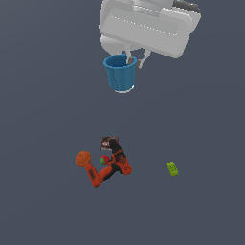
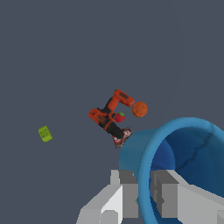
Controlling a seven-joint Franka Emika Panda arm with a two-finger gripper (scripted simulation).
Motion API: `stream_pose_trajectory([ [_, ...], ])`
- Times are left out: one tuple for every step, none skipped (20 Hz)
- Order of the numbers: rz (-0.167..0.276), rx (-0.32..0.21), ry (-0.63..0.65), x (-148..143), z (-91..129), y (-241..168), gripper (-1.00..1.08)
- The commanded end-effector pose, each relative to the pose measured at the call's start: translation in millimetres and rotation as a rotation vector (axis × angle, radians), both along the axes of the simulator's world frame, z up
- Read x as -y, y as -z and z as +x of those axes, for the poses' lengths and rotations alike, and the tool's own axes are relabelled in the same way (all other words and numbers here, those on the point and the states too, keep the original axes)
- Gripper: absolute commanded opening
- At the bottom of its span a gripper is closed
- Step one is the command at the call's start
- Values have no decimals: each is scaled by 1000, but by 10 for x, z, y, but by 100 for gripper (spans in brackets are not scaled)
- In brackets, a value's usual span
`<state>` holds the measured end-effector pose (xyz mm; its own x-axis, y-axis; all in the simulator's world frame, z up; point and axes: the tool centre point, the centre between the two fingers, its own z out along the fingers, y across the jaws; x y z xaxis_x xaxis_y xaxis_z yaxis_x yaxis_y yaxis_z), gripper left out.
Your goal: Pick up a designated object from a clutter of objects.
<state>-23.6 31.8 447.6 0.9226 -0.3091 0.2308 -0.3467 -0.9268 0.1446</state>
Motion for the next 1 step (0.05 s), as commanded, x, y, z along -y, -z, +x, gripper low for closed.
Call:
stream_pose_trajectory([
  [0,2,0,2,7,-32,-100],
])
